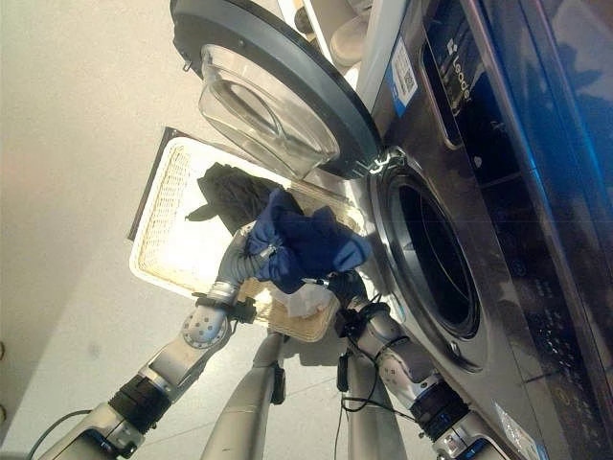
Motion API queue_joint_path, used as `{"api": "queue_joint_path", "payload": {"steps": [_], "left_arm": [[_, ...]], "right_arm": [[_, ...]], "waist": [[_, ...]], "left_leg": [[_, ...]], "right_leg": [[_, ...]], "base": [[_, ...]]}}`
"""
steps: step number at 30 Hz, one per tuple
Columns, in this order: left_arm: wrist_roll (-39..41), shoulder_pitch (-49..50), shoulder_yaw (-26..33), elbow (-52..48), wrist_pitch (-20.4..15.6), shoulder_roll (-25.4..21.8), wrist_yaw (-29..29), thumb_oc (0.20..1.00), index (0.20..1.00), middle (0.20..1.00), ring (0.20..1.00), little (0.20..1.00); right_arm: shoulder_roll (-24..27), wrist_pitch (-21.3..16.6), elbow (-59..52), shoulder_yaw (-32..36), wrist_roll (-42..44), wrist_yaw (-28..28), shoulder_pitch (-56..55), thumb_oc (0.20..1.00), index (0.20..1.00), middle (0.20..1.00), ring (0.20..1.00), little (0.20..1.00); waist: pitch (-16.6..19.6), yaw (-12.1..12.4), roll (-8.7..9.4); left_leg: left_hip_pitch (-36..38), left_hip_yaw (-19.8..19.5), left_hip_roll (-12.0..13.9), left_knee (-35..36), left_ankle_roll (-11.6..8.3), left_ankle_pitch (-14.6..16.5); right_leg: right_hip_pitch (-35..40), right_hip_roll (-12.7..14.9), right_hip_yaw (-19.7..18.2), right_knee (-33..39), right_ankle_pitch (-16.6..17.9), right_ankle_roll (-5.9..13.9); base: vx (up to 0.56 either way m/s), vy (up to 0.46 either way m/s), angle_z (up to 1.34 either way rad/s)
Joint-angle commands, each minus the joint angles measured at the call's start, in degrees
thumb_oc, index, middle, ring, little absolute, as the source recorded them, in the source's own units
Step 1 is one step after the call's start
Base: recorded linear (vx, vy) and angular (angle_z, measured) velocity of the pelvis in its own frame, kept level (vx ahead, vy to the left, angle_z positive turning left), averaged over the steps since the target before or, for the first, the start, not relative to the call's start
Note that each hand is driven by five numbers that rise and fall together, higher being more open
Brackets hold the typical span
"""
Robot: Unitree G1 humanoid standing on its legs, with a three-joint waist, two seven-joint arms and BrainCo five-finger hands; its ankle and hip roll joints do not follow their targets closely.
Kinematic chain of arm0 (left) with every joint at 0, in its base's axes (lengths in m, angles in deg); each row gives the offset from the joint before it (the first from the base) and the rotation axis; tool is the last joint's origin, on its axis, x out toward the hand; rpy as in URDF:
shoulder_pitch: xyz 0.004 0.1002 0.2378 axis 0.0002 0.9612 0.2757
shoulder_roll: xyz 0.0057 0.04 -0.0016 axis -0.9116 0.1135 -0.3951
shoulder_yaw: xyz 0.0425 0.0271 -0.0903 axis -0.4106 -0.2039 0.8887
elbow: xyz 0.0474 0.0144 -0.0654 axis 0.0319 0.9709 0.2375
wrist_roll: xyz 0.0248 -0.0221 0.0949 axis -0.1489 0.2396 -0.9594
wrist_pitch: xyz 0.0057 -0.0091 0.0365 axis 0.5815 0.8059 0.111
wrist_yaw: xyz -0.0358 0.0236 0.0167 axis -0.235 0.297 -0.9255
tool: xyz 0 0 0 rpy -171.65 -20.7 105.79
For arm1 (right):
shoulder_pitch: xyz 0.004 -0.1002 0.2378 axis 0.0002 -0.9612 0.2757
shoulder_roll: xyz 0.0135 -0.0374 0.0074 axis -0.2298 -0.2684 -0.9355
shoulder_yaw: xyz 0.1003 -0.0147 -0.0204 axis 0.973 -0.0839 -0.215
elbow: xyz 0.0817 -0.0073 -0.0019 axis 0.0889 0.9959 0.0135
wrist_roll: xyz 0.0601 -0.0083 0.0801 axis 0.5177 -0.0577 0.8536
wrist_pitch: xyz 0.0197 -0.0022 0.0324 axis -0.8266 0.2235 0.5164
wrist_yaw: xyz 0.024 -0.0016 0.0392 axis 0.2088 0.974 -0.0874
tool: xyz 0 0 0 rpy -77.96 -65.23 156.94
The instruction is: Put the clothes into the washing machine.
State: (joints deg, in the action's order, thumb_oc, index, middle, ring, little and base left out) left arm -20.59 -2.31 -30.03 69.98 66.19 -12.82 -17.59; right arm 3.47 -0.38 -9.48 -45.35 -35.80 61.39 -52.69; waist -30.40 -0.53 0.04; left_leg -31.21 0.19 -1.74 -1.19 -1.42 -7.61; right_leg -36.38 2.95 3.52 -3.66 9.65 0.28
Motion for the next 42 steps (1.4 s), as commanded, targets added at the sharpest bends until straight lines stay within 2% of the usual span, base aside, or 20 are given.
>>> {"api": "queue_joint_path", "payload": {"steps": [1, 8, 12, 18, 19, 20, 21, 22, 24, 28, 29, 31, 32, 34, 36, 38, 39, 40, 41, 42], "left_arm": [[-9.7, -2.0, 0.2, 0.1, 5.9, 0.2, 7.4, 0.200, 0.200, 0.200, 0.200, 0.200], [-11.0, -3.9, -1.0, 3.5, 8.5, 0.2, 7.8, 0.200, 0.200, 0.200, 0.200, 0.200], [-12.5, -4.5, -2.3, 5.6, 12.0, 0.6, 8.5, 0.200, 0.200, 0.200, 0.200, 0.200], [-14.0, -5.3, -3.1, 7.0, 11.6, 0.5, 7.9, 0.200, 0.200, 0.200, 0.200, 0.200], [-13.8, -5.6, -3.3, 6.8, 9.3, 0.5, 7.0, 0.200, 0.200, 0.200, 0.200, 0.200], [-14.2, -5.6, -3.3, 6.7, 8.6, 0.5, 6.8, 0.200, 0.200, 0.200, 0.200, 0.200], [-14.1, -5.6, -3.4, 6.5, 6.6, 0.4, 6.0, 0.200, 0.200, 0.200, 0.200, 0.200], [-14.0, -5.3, -3.5, 5.8, 3.0, 0.7, 4.2, 0.200, 0.200, 0.200, 0.200, 0.200], [-13.0, -5.2, -3.7, 4.3, -1.8, 0.6, 0.6, 0.200, 0.200, 0.200, 0.200, 0.200], [-13.9, -4.8, -4.3, 1.1, -7.8, 0.6, -1.9, 0.200, 0.200, 0.200, 0.200, 0.200], [-14.2, -4.8, -4.5, -0.3, -9.6, 0.4, -1.9, 0.200, 0.200, 0.200, 0.200, 0.200], [-14.9, -4.7, -4.4, -1.6, -10.9, 0.2, -1.7, 0.200, 0.200, 0.200, 0.200, 0.200], [-14.0, -4.6, -4.2, -3.2, -13.5, -0.1, -2.4, 0.200, 0.200, 0.200, 0.200, 0.200], [-13.1, -4.5, -3.8, -4.8, -14.7, -0.5, -3.6, 0.200, 0.200, 0.200, 0.200, 0.200], [-9.4, -4.2, -3.6, -7.5, -16.2, -0.6, -7.5, 0.200, 0.200, 0.200, 0.200, 0.200], [-7.7, -4.0, -3.5, -8.6, -16.5, -0.6, -9.3, 0.200, 0.200, 0.200, 0.200, 0.200], [-6.5, -3.8, -3.4, -9.5, -16.3, -0.4, -10.6, 0.200, 0.200, 0.200, 0.200, 0.200], [-6.4, -3.8, -3.5, -9.6, -16.3, -0.4, -10.7, 0.200, 0.200, 0.200, 0.200, 0.200], [-6.5, -3.8, -3.6, -9.8, -16.2, -0.4, -10.8, 0.200, 0.200, 0.200, 0.200, 0.200], [-6.8, -3.9, -3.7, -10.2, -15.8, -0.4, -10.6, 0.200, 0.200, 0.200, 0.200, 0.200]], "right_arm": [[-0.2, -3.4, -7.1, -1.0, 5.1, -2.2, -0.1, 1.000, 1.000, 1.000, 1.000, 1.000], [-0.7, -4.6, -7.0, -1.8, 6.8, -2.6, 0.6, 1.000, 1.000, 1.000, 1.000, 1.000], [-1.3, -5.1, -6.9, -2.1, 9.7, -3.3, 0.7, 1.000, 1.000, 1.000, 1.000, 1.000], [-1.6, -4.9, -6.7, -2.7, 10.4, -3.4, 1.2, 1.000, 1.000, 1.000, 1.000, 1.000], [-1.4, -3.8, -6.8, -2.9, 10.1, -2.8, 1.6, 1.000, 1.000, 1.000, 1.000, 1.000], [-1.3, -3.6, -6.8, -2.9, 10.1, -2.8, 1.6, 1.000, 1.000, 1.000, 1.000, 1.000], [-1.2, -2.9, -6.7, -2.9, 10.1, -3.0, 1.6, 0.821, 0.821, 0.821, 0.821, 0.821], [-1.1, -1.3, -6.6, -3.1, 11.3, -3.0, 1.5, 0.592, 0.592, 0.592, 0.592, 0.592], [-1.0, -0.5, -6.2, -3.0, 12.5, -3.3, 1.2, 0.485, 0.485, 0.485, 0.485, 0.485], [-0.8, 1.6, -5.6, -3.1, 12.4, -3.5, 0.7, 0.457, 0.457, 0.457, 0.457, 0.457], [-0.5, 2.8, -5.4, -3.3, 11.8, -3.4, 0.6, 0.470, 0.470, 0.470, 0.470, 0.470], [-0.1, 3.4, -5.3, -3.4, 11.8, -3.4, 0.6, 0.479, 0.479, 0.479, 0.479, 0.479], [0.3, 4.7, -5.2, -3.5, 11.4, -3.6, 0.6, 0.529, 0.529, 0.529, 0.529, 0.529], [0.7, 5.5, -5.2, -3.4, 11.5, -3.6, 0.5, 0.567, 0.567, 0.567, 0.567, 0.567], [1.0, 7.6, -4.9, -3.4, 10.9, -3.5, 0.4, 0.614, 0.614, 0.614, 0.614, 0.614], [1.1, 8.5, -4.7, -3.2, 11.3, -3.4, 0.3, 0.605, 0.605, 0.605, 0.605, 0.605], [1.2, 9.5, -4.3, -3.1, 11.1, -4.0, 0.3, 0.492, 0.492, 0.492, 0.492, 0.492], [1.3, 9.4, -4.3, -3.1, 11.2, -4.1, 0.3, 0.432, 0.432, 0.432, 0.432, 0.432], [1.3, 9.5, -4.2, -3.1, 11.9, -4.1, 0.4, 0.200, 0.200, 0.200, 0.200, 0.200], [1.2, 9.7, -4.0, -3.0, 12.5, -4.3, 0.5, 0.200, 0.200, 0.200, 0.200, 0.200]], "waist": [[0.6, -1.0, -0.11], [0.6, -1.1, -0.01], [0.6, -1.2, 0.05], [0.6, -1.3, 0.19], [0.6, -1.4, 0.14], [0.6, -1.4, 0.12], [0.6, -1.4, 0.05], [0.6, -1.5, -0.07], [0.6, -1.5, -0.23], [0.6, -1.4, -0.38], [0.6, -1.4, -0.40], [0.6, -1.4, -0.40], [0.6, -1.3, -0.41], [0.6, -1.2, -0.33], [0.6, -1.1, -0.19], [0.6, -1.0, -0.11], [0.6, -0.9, -0.01], [0.6, -0.9, 0.02], [0.6, -0.9, 0.10], [0.6, -0.8, 0.17]], "left_leg": [[-1.6, -1.5, -3.5, -1.9, 1.30, -0.4], [-1.7, -1.2, -2.9, -0.9, 0.90, -1.2], [-2.3, -1.3, -2.9, -1.3, 0.73, -1.1], [-2.7, -1.1, -2.8, -1.6, 0.60, -1.1], [-2.7, -1.1, -2.8, -1.6, 0.55, -1.2], [-2.7, -1.0, -2.8, -1.6, 0.56, -1.2], [-2.7, -0.9, -2.8, -1.5, 0.55, -1.2], [-2.8, -0.9, -2.8, -1.5, 0.52, -1.2], [-2.8, -0.9, -2.8, -1.3, 0.53, -1.2], [-3.0, -1.3, -3.1, -1.4, 0.63, -1.2], [-3.2, -1.5, -3.1, -1.5, 0.67, -1.1], [-3.3, -1.6, -3.2, -1.4, 0.72, -1.2], [-3.4, -1.7, -3.3, -1.5, 0.79, -1.1], [-3.6, -1.8, -3.3, -1.6, 0.83, -1.1], [-3.9, -1.9, -3.3, -1.5, 0.88, -1.1], [-3.9, -1.9, -3.3, -1.5, 0.91, -1.0], [-3.9, -2.0, -3.3, -1.5, 0.95, -1.0], [-4.0, -2.0, -3.3, -1.5, 0.97, -0.9], [-4.1, -2.0, -3.3, -1.6, 1.00, -0.9], [-4.2, -2.1, -3.3, -1.8, 1.00, -0.9]], "right_leg": [[0.5, -1.5, 0.8, -1.6, -0.4, 4.29], [0.3, -1.6, 1.4, -1.7, -0.5, 4.34], [-0.2, -1.5, 1.7, -1.8, -0.5, 4.41], [-0.5, -1.3, 1.8, -1.7, -0.3, 4.44], [-0.5, -1.4, 1.7, -1.6, -0.2, 4.45], [-0.5, -1.4, 1.7, -1.6, -0.2, 4.43], [-0.6, -1.4, 1.6, -1.4, -0.1, 4.41], [-0.7, -1.3, 1.5, -1.4, 0.0, 4.39], [-0.7, -1.3, 1.4, -1.2, 0.0, 4.35], [-1.0, -1.4, 1.2, -1.3, 0.2, 4.30], [-1.2, -1.4, 1.0, -1.3, 0.3, 4.24], [-1.3, -1.5, 0.9, -1.2, 0.4, 4.22], [-1.5, -1.5, 0.8, -1.3, 0.4, 4.18], [-1.6, -1.6, 0.7, -1.4, 0.3, 4.14], [-1.9, -1.7, 0.6, -1.4, 0.5, 4.12], [-2.0, -1.7, 0.6, -1.2, 0.6, 4.16], [-1.9, -1.7, 0.6, -1.1, 0.6, 4.19], [-2.0, -1.7, 0.6, -1.1, 0.6, 4.20], [-2.1, -1.6, 0.6, -1.2, 0.7, 4.22], [-2.1, -1.7, 0.7, -1.3, 0.6, 4.23]], "base": [[0.00, -0.050, 0.00], [0.00, -0.036, -0.02], [0.00, -0.025, -0.01], [0.00, -0.005, 0.00], [0.00, 0.000, 0.00], [0.00, 0.000, 0.00], [0.00, 0.000, 0.00], [0.00, 0.007, -0.04], [-0.01, 0.000, -0.05], [-0.01, -0.001, -0.03], [0.00, 0.000, 0.00], [0.00, 0.000, 0.00], [0.00, 0.000, 0.00], [0.00, 0.000, 0.00], [-0.01, -0.016, 0.00], [0.00, 0.000, 0.00], [0.00, 0.000, 0.00], [0.00, 0.000, 0.00], [0.00, 0.000, 0.00], [-0.02, -0.058, 0.03]]}}
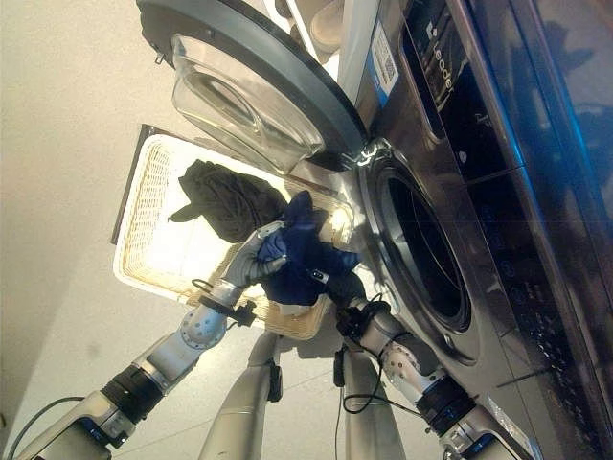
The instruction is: Put the clothes into the washing machine.
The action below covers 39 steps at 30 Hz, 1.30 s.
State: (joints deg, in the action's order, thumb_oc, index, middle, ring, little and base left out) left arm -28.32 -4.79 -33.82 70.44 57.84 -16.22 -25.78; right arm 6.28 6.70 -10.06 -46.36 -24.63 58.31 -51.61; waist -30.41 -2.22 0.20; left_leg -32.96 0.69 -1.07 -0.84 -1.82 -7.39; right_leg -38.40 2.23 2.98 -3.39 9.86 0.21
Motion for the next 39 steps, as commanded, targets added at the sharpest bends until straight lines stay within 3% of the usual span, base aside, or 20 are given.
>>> {"api": "queue_joint_path", "payload": {"steps": [1, 4, 5, 6, 11, 12, 14, 16, 18, 19, 25, 29, 30, 34, 35, 36, 37, 39], "left_arm": [[1.1, -1.6, -0.1, -10.9, -6.2, 2.8, -1.5, 0.200, 0.200, 0.200, 0.200, 0.200], [0.3, -1.8, 0.1, -10.5, -3.9, 2.6, 1.3, 0.200, 0.200, 0.200, 0.200, 0.200], [-1.1, -1.8, 0.2, -10.4, -2.1, 2.4, 4.0, 0.529, 0.529, 0.529, 0.529, 0.529], [-1.5, -1.9, 0.2, -10.2, -1.1, 2.3, 5.2, 1.000, 1.000, 1.000, 1.000, 1.000], [-7.1, -1.8, 1.2, -6.2, 10.3, 1.4, 17.8, 1.000, 1.000, 1.000, 1.000, 1.000], [-7.4, -1.8, 1.3, -5.7, 10.4, 1.2, 18.7, 1.000, 1.000, 1.000, 1.000, 1.000], [-12.0, -2.0, 2.3, -2.7, 16.0, 0.3, 24.9, 1.000, 1.000, 1.000, 1.000, 1.000], [-12.6, -2.1, 3.0, -1.0, 18.8, 0.0, 27.1, 1.000, 1.000, 1.000, 1.000, 1.000], [-11.9, -2.5, 3.7, 0.1, 19.0, -0.2, 28.7, 1.000, 1.000, 1.000, 1.000, 1.000], [-12.3, -2.9, 5.1, 1.3, 18.6, -0.8, 32.4, 1.000, 1.000, 1.000, 1.000, 1.000], [-9.3, -2.5, 9.4, 2.9, 16.9, -2.1, 38.1, 1.000, 1.000, 1.000, 1.000, 1.000], [-7.8, -3.1, 11.6, 4.4, 18.7, -3.2, 38.2, 1.000, 1.000, 1.000, 1.000, 1.000], [-7.3, -2.9, 11.8, 4.9, 18.7, -3.4, 38.0, 1.000, 1.000, 1.000, 1.000, 1.000], [-3.7, -3.8, 13.5, 8.5, 18.5, -4.9, 36.0, 1.000, 1.000, 1.000, 1.000, 1.000], [-3.4, -4.1, 13.7, 8.7, 18.5, -4.9, 35.8, 1.000, 1.000, 1.000, 1.000, 1.000], [-2.7, -4.0, 14.1, 10.1, 18.6, -5.1, 34.8, 1.000, 1.000, 1.000, 1.000, 1.000], [-2.7, -4.3, 14.3, 10.3, 18.5, -5.2, 34.7, 1.000, 1.000, 1.000, 1.000, 1.000], [-1.9, -4.4, 14.6, 12.2, 18.4, -5.3, 33.6, 1.000, 1.000, 1.000, 1.000, 1.000]], "right_arm": [[-1.8, 2.5, -3.2, -1.9, 1.5, -2.1, -0.5, 0.200, 0.200, 0.200, 0.200, 0.200], [-1.6, 2.6, -3.3, -1.9, 2.3, -3.5, -0.3, 0.200, 0.200, 0.200, 0.200, 0.200], [-1.6, 2.5, -3.5, -1.9, 3.0, -3.9, -0.3, 0.200, 0.200, 0.200, 0.200, 0.200], [-1.6, 2.4, -3.5, -2.0, 3.4, -4.1, -0.2, 0.200, 0.200, 0.200, 0.200, 0.200], [-2.1, -1.1, -3.6, -1.4, 12.4, -6.6, -0.8, 0.200, 0.200, 0.200, 0.200, 0.200], [-2.2, -1.3, -3.6, -1.3, 13.3, -6.9, -0.8, 0.200, 0.200, 0.200, 0.200, 0.200], [-3.6, -4.6, -2.4, -0.1, 22.2, -8.9, -1.2, 0.200, 0.200, 0.200, 0.200, 0.200], [-4.6, -6.0, -1.4, 0.7, 27.3, -9.7, -1.3, 0.200, 0.200, 0.200, 0.200, 0.200], [-4.9, -6.5, -0.2, 1.3, 30.6, -10.5, -0.7, 0.200, 0.200, 0.200, 0.200, 0.200], [-5.1, -7.7, 1.4, 2.5, 36.7, -11.4, 0.0, 0.200, 0.200, 0.200, 0.200, 0.200], [-6.0, -10.7, 4.4, 7.0, 56.6, -16.9, 0.3, 0.200, 0.200, 0.200, 0.200, 0.200], [-10.2, -20.5, 1.1, 12.5, 56.6, -15.3, -0.1, 0.200, 0.200, 0.200, 0.200, 0.200], [-10.2, -21.8, 0.7, 13.3, 56.6, -14.5, -0.3, 0.200, 0.200, 0.200, 0.200, 0.200], [-10.5, -33.4, -4.0, 19.6, 56.6, -9.9, 1.7, 0.200, 0.200, 0.200, 0.200, 0.200], [-10.5, -34.6, -4.6, 20.1, 56.6, -9.6, 2.2, 0.200, 0.200, 0.200, 0.200, 0.200], [-10.7, -38.9, -6.2, 22.4, 56.6, -8.4, 2.9, 0.200, 0.200, 0.200, 0.200, 0.200], [-10.6, -39.8, -6.5, 22.8, 56.6, -8.2, 3.3, 0.200, 0.200, 0.200, 0.200, 0.200], [-10.8, -45.5, -9.1, 26.1, 56.6, -7.3, 4.8, 0.200, 0.200, 0.200, 0.200, 0.200]], "waist": [[0.6, 1.0, 0.22], [0.6, 1.1, 0.51], [0.6, 1.1, 0.60], [0.6, 1.0, 0.63], [0.6, 1.2, 0.53], [0.6, 1.2, 0.48], [0.6, 1.3, -0.01], [0.6, 1.4, -0.44], [0.6, 1.5, -1.04], [0.6, 1.5, -1.80], [0.6, 1.3, -3.45], [0.6, 0.6, -4.04], [0.6, 0.5, -4.14], [0.6, -0.5, -4.63], [0.6, -0.6, -4.65], [0.6, -0.9, -4.85], [0.6, -1.0, -4.83], [0.6, -1.4, -5.04]], "left_leg": [[-2.5, -2.6, -4.0, -2.1, 1.42, -1.1], [-2.6, -2.5, -3.8, -1.9, 1.41, -1.2], [-2.8, -2.5, -3.8, -1.9, 1.37, -1.2], [-2.8, -2.4, -3.8, -1.9, 1.35, -1.2], [-3.3, -2.3, -3.6, -1.6, 1.18, -1.7], [-3.3, -2.3, -3.6, -1.5, 1.18, -1.7], [-3.5, -2.5, -3.7, -1.4, 1.13, -1.9], [-3.5, -2.6, -3.7, -1.1, 1.05, -2.1], [-3.6, -2.6, -3.7, -0.9, 0.99, -2.3], [-3.8, -2.3, -3.6, -0.8, 0.80, -2.4], [-3.7, -0.6, -3.3, -0.4, 0.16, -2.3], [-4.9, 1.0, -3.2, -1.6, -0.21, -2.1], [-4.6, 1.1, -3.1, -1.8, -0.26, -1.7], [-5.0, 2.7, -2.9, -3.5, -0.42, -0.7], [-5.6, 2.9, -3.0, -3.6, -0.40, -1.0], [-5.0, 3.4, -2.9, -4.2, -0.42, -0.1], [-5.7, 3.6, -3.0, -4.4, -0.39, -0.5], [-5.8, 4.2, -3.0, -5.1, -0.30, 0.0]], "right_leg": [[-0.2, -1.0, 1.4, -1.7, 0.4, 4.34], [-0.2, -1.0, 1.6, -1.6, 0.5, 4.43], [-0.4, -1.0, 1.6, -1.4, 0.6, 4.45], [-0.4, -1.0, 1.6, -1.4, 0.6, 4.45], [-0.7, -0.9, 2.1, -1.4, 0.6, 4.59], [-0.7, -0.9, 2.1, -1.4, 0.6, 4.60], [-0.9, -0.8, 2.1, -1.5, 0.4, 4.70], [-0.9, -0.6, 2.3, -1.5, 0.4, 4.78], [-1.1, -0.4, 2.5, -1.5, 0.4, 4.87], [-1.4, 0.0, 2.6, -1.3, 0.6, 4.92], [-1.6, 0.6, 2.1, -0.4, 0.9, 4.88], [-2.8, 0.6, 1.7, -0.8, 1.1, 4.84], [-2.4, 0.6, 1.6, -0.9, 0.7, 4.84], [-2.8, 0.7, 0.8, -1.4, 0.4, 4.81], [-3.3, 0.8, 0.7, -1.4, 0.8, 4.76], [-2.8, 0.8, 0.5, -1.6, 0.3, 4.83], [-3.4, 0.8, 0.4, -1.6, 0.7, 4.80], [-3.6, 0.9, 0.1, -1.8, 0.7, 4.82]], "base": [[-0.01, -0.060, 0.04], [-0.01, -0.044, 0.07], [-0.01, -0.032, 0.07], [-0.01, -0.034, 0.03], [0.00, -0.026, 0.00], [0.00, -0.033, -0.01], [0.00, -0.030, -0.02], [0.00, 0.000, 0.00], [0.01, 0.014, -0.02], [0.01, 0.034, -0.03], [0.02, 0.054, -0.11], [0.03, 0.021, -0.07], [0.04, 0.027, -0.12], [0.04, 0.039, -0.11], [0.04, 0.040, -0.19], [0.01, 0.022, -0.18], [0.03, 0.031, -0.14], [0.02, 0.031, -0.08]]}}
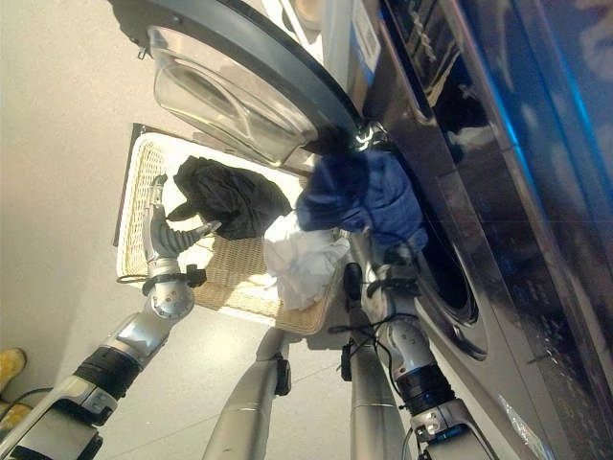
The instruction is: Put the clothes into the washing machine.
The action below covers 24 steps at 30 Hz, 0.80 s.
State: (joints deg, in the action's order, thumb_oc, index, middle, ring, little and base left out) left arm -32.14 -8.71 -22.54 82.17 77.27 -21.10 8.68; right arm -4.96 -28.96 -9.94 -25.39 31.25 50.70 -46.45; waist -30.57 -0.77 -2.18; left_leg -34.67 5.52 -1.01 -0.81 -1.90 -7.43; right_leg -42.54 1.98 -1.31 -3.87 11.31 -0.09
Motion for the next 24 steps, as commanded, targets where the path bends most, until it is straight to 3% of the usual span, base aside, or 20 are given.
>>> {"api": "queue_joint_path", "payload": {"steps": [1, 4, 5, 8, 9, 11, 13, 15, 17, 19, 20, 21, 22, 23, 24], "left_arm": [[2.4, 0.0, 3.4, 2.2, -1.4, -0.5, -1.6, 1.000, 1.000, 1.000, 1.000, 1.000], [2.5, 0.0, 3.5, 3.0, -1.6, -0.4, -1.8, 1.000, 1.000, 1.000, 1.000, 1.000], [3.5, 0.0, 3.6, 5.2, -1.3, -0.1, -3.0, 1.000, 1.000, 1.000, 1.000, 1.000], [4.9, -0.1, 2.7, 8.1, -1.2, 0.6, -4.0, 1.000, 1.000, 1.000, 1.000, 1.000], [4.9, -0.1, 2.7, 8.1, -1.2, 0.6, -4.0, 1.000, 1.000, 1.000, 1.000, 1.000], [6.2, 0.4, 1.3, 12.2, -2.2, 2.5, -5.2, 1.000, 1.000, 1.000, 1.000, 1.000], [6.6, 0.4, 0.8, 13.0, -2.4, 3.1, -5.6, 1.000, 1.000, 1.000, 1.000, 1.000], [7.1, 0.0, -0.2, 14.2, -2.9, 4.0, -6.0, 1.000, 1.000, 1.000, 1.000, 1.000], [8.3, 0.3, -1.4, 14.0, -2.9, 4.3, -6.0, 1.000, 1.000, 1.000, 1.000, 1.000], [8.8, 0.3, -2.2, 13.3, -2.7, 4.1, -6.1, 1.000, 1.000, 1.000, 1.000, 1.000], [9.3, 0.2, -2.6, 12.8, -2.5, 3.7, -6.4, 1.000, 1.000, 1.000, 1.000, 1.000], [9.4, 0.1, -2.8, 12.6, -2.5, 3.4, -6.7, 1.000, 1.000, 1.000, 1.000, 1.000], [10.2, -0.2, -3.6, 11.6, -2.1, 2.5, -6.9, 1.000, 1.000, 1.000, 1.000, 1.000], [10.3, -0.3, -3.6, 11.4, -2.1, 2.4, -6.9, 1.000, 1.000, 1.000, 1.000, 1.000], [10.4, -0.4, -3.8, 11.1, -2.0, 1.9, -6.7, 1.000, 1.000, 1.000, 1.000, 1.000]], "right_arm": [[0.7, -15.1, -10.3, 7.9, 0.7, 1.3, 0.5, 0.200, 0.200, 0.200, 0.200, 0.200], [0.6, -17.8, -11.2, 9.1, 0.7, 1.8, 1.1, 0.200, 0.200, 0.200, 0.200, 0.200], [1.5, -26.1, -11.1, 12.0, 0.7, 3.2, 2.8, 0.200, 0.200, 0.200, 0.200, 0.200], [4.4, -33.5, -8.0, 15.4, 0.7, 6.0, 6.6, 0.200, 0.200, 0.200, 0.200, 0.200], [4.4, -33.5, -8.0, 15.4, 0.7, 6.0, 6.6, 0.200, 0.200, 0.200, 0.200, 0.200], [10.1, -40.8, -0.2, 19.5, 0.7, 10.3, 13.1, 0.200, 0.200, 0.200, 0.200, 0.200], [12.2, -43.2, 2.4, 20.3, 0.7, 12.1, 15.3, 0.200, 0.200, 0.200, 0.200, 0.200], [17.1, -48.0, 7.4, 20.9, 0.7, 16.7, 20.4, 0.200, 0.200, 0.200, 0.200, 0.200], [21.8, -50.2, 13.6, 19.9, 0.7, 21.2, 23.9, 0.200, 0.200, 0.200, 0.200, 0.200], [24.4, -49.3, 17.9, 18.5, 0.6, 23.4, 26.1, 0.200, 0.200, 0.200, 0.200, 0.200], [26.1, -47.4, 19.9, 17.4, 0.7, 24.5, 27.7, 0.304, 0.304, 0.304, 0.304, 0.304], [26.7, -45.7, 20.9, 16.7, 0.7, 24.4, 28.3, 0.846, 0.846, 0.846, 0.846, 0.846], [28.1, -37.6, 24.7, 14.9, 0.7, 23.5, 29.8, 1.000, 1.000, 1.000, 1.000, 1.000], [28.2, -36.3, 25.4, 14.7, 0.7, 23.7, 30.1, 1.000, 1.000, 1.000, 1.000, 1.000], [28.6, -32.2, 27.9, 13.7, 0.7, 23.9, 30.4, 1.000, 1.000, 1.000, 1.000, 1.000]], "waist": [[0.8, -3.2, -2.75], [0.8, -3.4, -2.80], [0.8, -3.9, -2.87], [0.8, -4.3, -3.38], [0.8, -4.3, -3.38], [0.8, -4.5, -4.46], [0.8, -4.5, -4.81], [0.8, -4.4, -5.67], [0.8, -4.1, -6.42], [0.8, -3.8, -6.88], [0.8, -3.6, -7.16], [0.8, -3.4, -7.34], [0.8, -3.0, -7.96], [0.8, -3.0, -8.01], [0.8, -2.8, -8.20]], "left_leg": [[-3.6, -0.2, -3.2, -6.0, -0.20, 1.1], [-3.7, 0.1, -3.3, -6.5, -0.17, 1.4], [-4.5, 0.8, -3.7, -8.0, 0.00, 1.9], [-4.8, 1.3, -4.0, -9.9, 0.15, 2.9], [-4.8, 1.3, -4.0, -9.9, 0.15, 2.9], [-4.5, 1.8, -4.2, -12.2, 0.17, 4.7], [-4.4, 1.9, -4.3, -12.6, 0.14, 4.9], [-5.1, 2.2, -4.5, -12.9, 0.15, 4.5], [-5.3, 2.1, -4.8, -13.4, 0.19, 4.7], [-5.4, 2.1, -4.9, -13.7, 0.18, 4.6], [-5.4, 2.1, -4.9, -13.7, 0.20, 4.5], [-5.6, 2.1, -5.0, -13.8, 0.21, 4.5], [-5.9, 1.7, -5.3, -13.8, 0.23, 4.3], [-6.0, 1.6, -5.3, -13.9, 0.24, 4.3], [-6.3, 1.5, -5.4, -13.8, 0.25, 4.1]], "right_leg": [[1.1, 1.2, 4.2, -1.5, -1.3, 5.18], [1.0, 1.2, 4.0, -1.6, -1.3, 5.19], [0.2, 1.4, 3.5, -1.9, -0.9, 5.20], [0.0, 1.6, 2.6, -2.6, -1.0, 5.19], [0.0, 1.6, 2.6, -2.6, -1.0, 5.19], [0.3, 1.7, 1.8, -3.8, -1.9, 5.34], [0.3, 1.8, 1.6, -4.0, -2.0, 5.36], [-0.6, 2.1, 1.2, -4.2, -1.5, 5.33], [-1.0, 2.3, 0.9, -4.9, -1.6, 5.32], [-1.2, 2.4, 0.9, -5.2, -1.7, 5.34], [-1.4, 2.5, 0.9, -5.3, -1.7, 5.32], [-1.5, 2.4, 0.8, -5.5, -1.7, 5.29], [-1.9, 2.4, 1.0, -5.8, -1.9, 5.24], [-2.1, 2.4, 1.0, -5.9, -1.9, 5.23], [-2.3, 2.4, 1.1, -6.0, -2.0, 5.24]], "base": [[0.02, 0.020, -0.12], [0.02, 0.021, -0.09], [0.01, 0.041, -0.08], [0.02, 0.041, -0.06], [0.03, 0.045, -0.05], [0.06, 0.065, -0.04], [0.03, 0.042, -0.01], [0.02, 0.049, 0.04], [0.05, 0.029, 0.07], [0.04, 0.005, 0.06], [0.03, -0.009, 0.07], [0.04, -0.026, 0.02], [0.03, -0.020, -0.01], [0.03, -0.021, -0.02], [0.04, -0.009, 0.01]]}}
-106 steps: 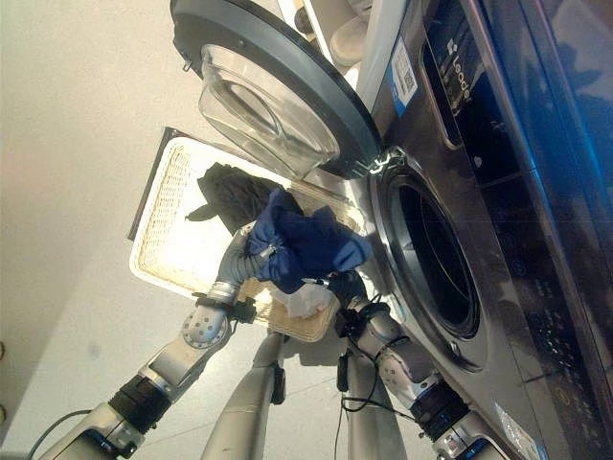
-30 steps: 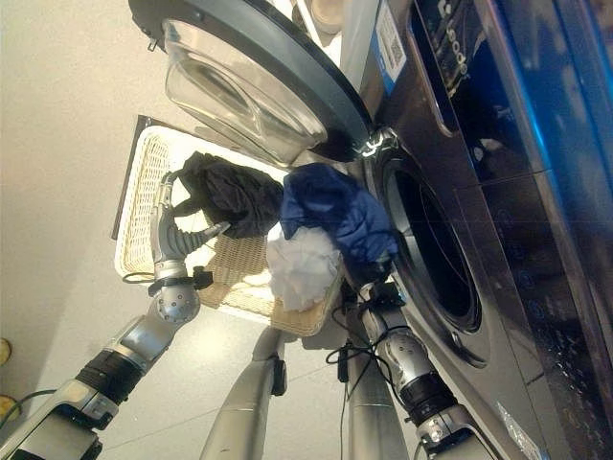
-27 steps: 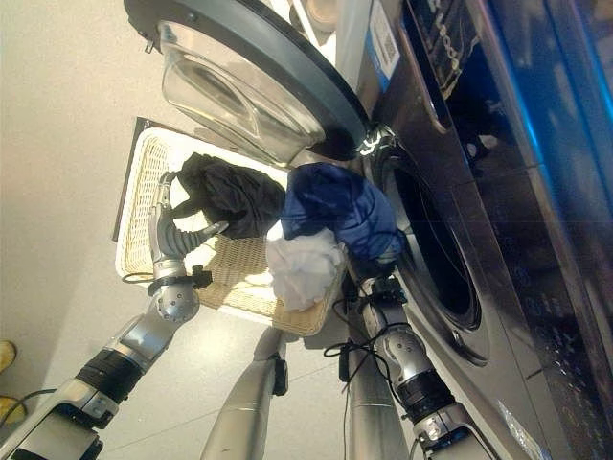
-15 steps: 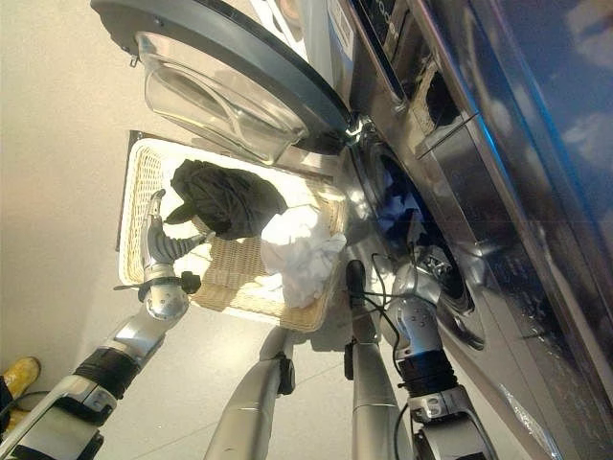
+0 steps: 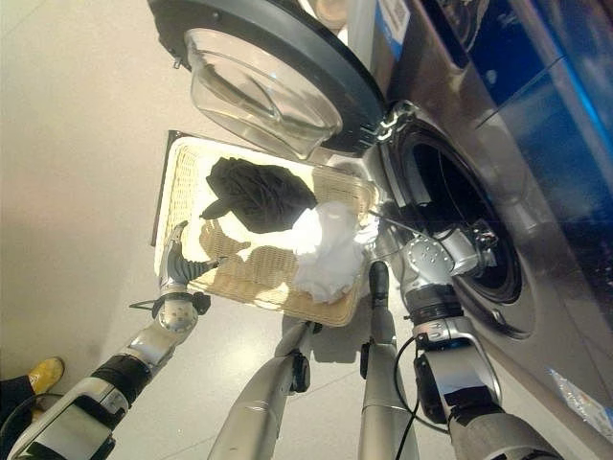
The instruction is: Put the clothes into the washing machine.
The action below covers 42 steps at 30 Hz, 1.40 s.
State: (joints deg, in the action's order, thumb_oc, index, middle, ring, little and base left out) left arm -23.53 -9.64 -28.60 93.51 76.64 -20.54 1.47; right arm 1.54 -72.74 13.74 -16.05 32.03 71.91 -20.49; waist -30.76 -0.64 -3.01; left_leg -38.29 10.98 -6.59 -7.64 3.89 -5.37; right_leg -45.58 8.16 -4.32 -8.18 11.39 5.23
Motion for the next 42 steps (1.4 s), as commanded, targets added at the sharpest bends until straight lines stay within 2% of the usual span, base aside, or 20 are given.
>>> {"api": "queue_joint_path", "payload": {"steps": [1, 2, 3, 5, 6, 9, 14, 16, 20, 21, 22, 24, 27, 29, 31, 33, 36, 37, 39, 42], "left_arm": [[1.7, 0.6, 1.8, -0.6, -1.5, 1.0, 1.0, 1.000, 1.000, 1.000, 1.000, 1.000], [1.2, 0.1, 1.4, -1.3, -1.5, 0.6, 2.3, 1.000, 1.000, 1.000, 1.000, 1.000], [1.5, -0.5, 1.1, -2.2, -0.9, -0.6, 2.9, 1.000, 1.000, 1.000, 1.000, 1.000], [0.8, -1.4, 1.0, -3.2, -0.4, -1.6, 4.8, 1.000, 1.000, 1.000, 1.000, 1.000], [0.2, -3.3, 1.5, -3.7, 0.3, -2.8, 5.7, 1.000, 1.000, 1.000, 1.000, 1.000], [-0.9, -5.7, 2.1, -2.6, 0.5, -3.4, 5.9, 1.000, 1.000, 1.000, 1.000, 1.000], [-2.8, -10.0, 1.9, 0.8, 1.7, -1.9, 6.7, 1.000, 1.000, 1.000, 1.000, 1.000], [-2.8, -10.9, 1.7, 1.5, 2.1, -1.7, 6.6, 1.000, 1.000, 1.000, 1.000, 1.000], [-2.4, -14.3, 2.2, 4.6, 4.3, -0.9, 5.4, 1.000, 1.000, 1.000, 1.000, 1.000], [-2.4, -15.5, 2.8, 5.9, 4.9, -0.9, 4.4, 1.000, 1.000, 1.000, 1.000, 1.000], [-2.5, -15.9, 2.9, 6.1, 4.9, -0.9, 4.3, 1.000, 1.000, 1.000, 1.000, 1.000], [-2.4, -17.2, 3.2, 7.7, 5.9, -1.4, 3.2, 1.000, 1.000, 1.000, 1.000, 1.000], [-2.0, -18.2, 3.9, 9.0, 6.4, -2.2, 2.5, 1.000, 1.000, 1.000, 1.000, 1.000], [-1.5, -19.3, 4.2, 10.3, 8.4, -2.6, 1.3, 1.000, 1.000, 1.000, 1.000, 1.000], [-0.8, -20.5, 4.3, 12.2, 12.0, -3.1, -1.3, 1.000, 1.000, 1.000, 1.000, 1.000], [-1.1, -21.1, 4.2, 13.5, 13.7, -3.0, -2.1, 1.000, 1.000, 1.000, 1.000, 1.000], [-0.8, -23.0, 3.8, 16.8, 16.2, -3.1, -3.7, 1.000, 1.000, 1.000, 1.000, 1.000], [-0.4, -24.4, 3.3, 18.9, 18.4, -3.3, -5.8, 1.000, 1.000, 1.000, 1.000, 1.000], [-1.0, -25.4, 2.9, 20.2, 19.4, -3.7, -7.1, 1.000, 1.000, 1.000, 1.000, 1.000], [-0.7, -27.8, 2.1, 23.5, 18.4, -5.0, -8.0, 1.000, 1.000, 1.000, 1.000, 1.000]], "right_arm": [[22.3, 14.7, 6.5, 3.5, -0.2, 2.3, 4.4, 1.000, 1.000, 1.000, 1.000, 1.000], [22.7, 24.4, 10.3, 2.1, -5.9, 8.1, 4.9, 1.000, 1.000, 1.000, 1.000, 1.000], [23.3, 31.0, 11.9, 0.5, -7.9, 12.0, 4.6, 1.000, 1.000, 1.000, 1.000, 1.000], [22.8, 43.6, 15.4, -1.5, -11.6, 14.6, 4.0, 1.000, 1.000, 1.000, 1.000, 1.000], [22.7, 52.3, 17.6, -4.0, -18.4, 15.8, 3.7, 1.000, 1.000, 1.000, 1.000, 1.000], [22.1, 51.6, 20.3, -4.4, -22.3, 13.4, 3.3, 1.000, 1.000, 1.000, 1.000, 1.000], [18.9, 49.7, 22.6, -3.6, -23.0, 6.1, 2.7, 1.000, 1.000, 1.000, 1.000, 1.000], [18.2, 48.9, 22.0, -3.7, -24.6, 5.4, 2.3, 1.000, 1.000, 1.000, 1.000, 1.000], [16.4, 50.9, 18.6, -5.7, -39.0, 5.5, 0.6, 1.000, 1.000, 1.000, 1.000, 1.000], [16.4, 52.3, 17.2, -7.6, -46.3, 5.9, -0.3, 1.000, 1.000, 1.000, 1.000, 1.000], [16.4, 52.4, 16.9, -7.9, -47.3, 6.2, -0.4, 1.000, 1.000, 1.000, 1.000, 1.000], [16.4, 53.5, 14.6, -10.8, -55.0, 5.0, -3.6, 1.000, 1.000, 1.000, 1.000, 1.000], [16.2, 52.8, 13.0, -11.9, -57.3, 3.1, -7.2, 1.000, 1.000, 1.000, 1.000, 1.000], [15.6, 52.0, 11.4, -12.2, -58.0, 1.8, -10.2, 1.000, 1.000, 1.000, 1.000, 1.000], [14.2, 51.6, 8.7, -12.2, -55.5, -0.8, -13.6, 1.000, 1.000, 1.000, 1.000, 1.000], [13.4, 51.2, 8.1, -12.0, -54.2, -2.5, -14.9, 1.000, 1.000, 1.000, 1.000, 1.000], [12.1, 51.6, 6.0, -12.7, -52.2, -5.5, -16.9, 1.000, 1.000, 1.000, 1.000, 1.000], [11.6, 52.0, 4.2, -13.4, -52.6, -6.3, -17.6, 1.000, 1.000, 1.000, 1.000, 1.000], [11.4, 52.6, 2.9, -14.1, -52.9, -6.4, -17.8, 1.000, 1.000, 1.000, 1.000, 1.000], [11.6, 52.9, 0.7, -15.7, -52.6, -8.3, -18.3, 1.000, 1.000, 1.000, 1.000, 1.000]], "waist": [[1.0, -2.7, -7.60], [1.0, -2.5, -7.81], [1.0, -2.3, -7.79], [1.0, -1.9, -7.61], [1.0, -1.4, -7.02], [1.0, -1.2, -5.91], [1.0, -1.3, -5.10], [1.0, -1.5, -4.95], [1.0, -2.4, -4.27], [1.0, -2.8, -3.83], [1.0, -3.0, -3.67], [1.0, -3.8, -2.71], [1.0, -4.6, -1.73], [1.0, -5.4, -1.09], [1.0, -6.4, -0.33], [1.0, -6.8, -0.03], [1.0, -7.9, 0.73], [1.0, -8.6, 1.24], [1.0, -9.0, 1.64], [1.0, -9.7, 2.75]], "left_leg": [[-2.1, -4.2, 0.2, -6.8, -5.57, 2.4], [-2.8, -4.4, 0.1, -6.7, -5.62, 2.0], [-3.1, -4.5, 0.0, -6.8, -5.61, 1.8], [-3.2, -4.6, 0.2, -6.9, -5.56, 2.1], [-3.6, -4.8, 0.3, -7.1, -5.35, 2.3], [-5.1, -5.2, 0.5, -7.9, -5.40, 2.0], [-5.5, -5.4, 0.9, -7.5, -5.46, 2.1], [-5.7, -5.3, 0.9, -7.2, -5.50, 1.9], [-6.0, -5.0, 1.1, -6.8, -5.64, 1.7], [-6.5, -5.0, 1.2, -7.0, -5.69, 1.7], [-7.1, -4.9, 1.1, -7.0, -5.66, 1.2], [-7.5, -4.7, 1.4, -8.0, -5.76, 2.0], [-8.2, -4.5, 1.7, -8.9, -5.78, 2.4], [-8.8, -4.2, 1.9, -9.7, -5.77, 2.7], [-9.2, -3.8, 2.1, -10.2, -5.73, 3.1], [-9.4, -3.8, 2.1, -10.6, -5.68, 3.3], [-10.0, -3.4, 2.3, -11.5, -5.69, 3.8], [-10.6, -3.1, 2.5, -12.4, -5.67, 4.2], [-11.1, -3.0, 2.6, -13.0, -5.68, 4.5], [-12.0, -2.4, 3.1, -14.3, -5.68, 5.2]], "right_leg": [[1.2, -3.9, 4.4, -1.8, -2.6, -0.04], [0.5, -3.7, 4.6, -2.0, -2.3, -0.10], [0.3, -3.5, 4.9, -2.0, -2.3, -0.17], [0.2, -3.6, 5.5, -2.3, -2.7, -0.23], [0.0, -3.6, 6.1, -2.3, -2.9, -0.37], [-1.2, -3.7, 6.9, -3.0, -2.7, -0.58], [-1.7, -4.4, 7.4, -3.2, -2.8, -0.57], [-2.0, -4.5, 7.4, -3.1, -2.6, -0.53], [-2.8, -5.1, 6.9, -2.9, -2.2, -0.38], [-3.4, -5.2, 6.6, -2.7, -1.9, -0.33], [-4.0, -5.1, 6.6, -2.6, -1.4, -0.34], [-4.3, -5.3, 6.4, -2.8, -1.6, -0.26], [-4.9, -5.5, 6.0, -3.1, -1.6, -0.25], [-5.3, -5.8, 5.6, -3.4, -1.7, -0.34], [-5.7, -6.0, 5.2, -3.4, -1.7, -0.34], [-5.9, -6.2, 4.9, -3.5, -1.7, -0.34], [-6.4, -6.3, 4.3, -3.4, -1.7, -0.44], [-7.1, -6.3, 4.0, -3.6, -1.6, -0.48], [-7.6, -6.3, 3.8, -3.7, -1.5, -0.47], [-8.5, -6.2, 3.8, -4.2, -1.6, -0.46]], "base": [[0.00, 0.000, 0.00], [0.02, -0.037, -0.04], [0.02, -0.046, -0.03], [0.02, -0.077, 0.04], [-0.04, -0.124, 0.07], [-0.01, -0.093, -0.11], [-0.01, -0.037, -0.12], [-0.01, 0.008, 0.03], [-0.01, 0.050, 0.01], [-0.04, 0.027, 0.01], [0.00, 0.000, 0.00], [0.00, 0.000, 0.00], [0.00, 0.019, 0.00], [-0.01, 0.064, -0.02], [-0.01, 0.061, -0.06], [0.00, 0.047, -0.04], [-0.01, 0.087, -0.03], [-0.01, 0.095, -0.05], [-0.01, 0.087, -0.03], [-0.01, 0.087, -0.09]]}}
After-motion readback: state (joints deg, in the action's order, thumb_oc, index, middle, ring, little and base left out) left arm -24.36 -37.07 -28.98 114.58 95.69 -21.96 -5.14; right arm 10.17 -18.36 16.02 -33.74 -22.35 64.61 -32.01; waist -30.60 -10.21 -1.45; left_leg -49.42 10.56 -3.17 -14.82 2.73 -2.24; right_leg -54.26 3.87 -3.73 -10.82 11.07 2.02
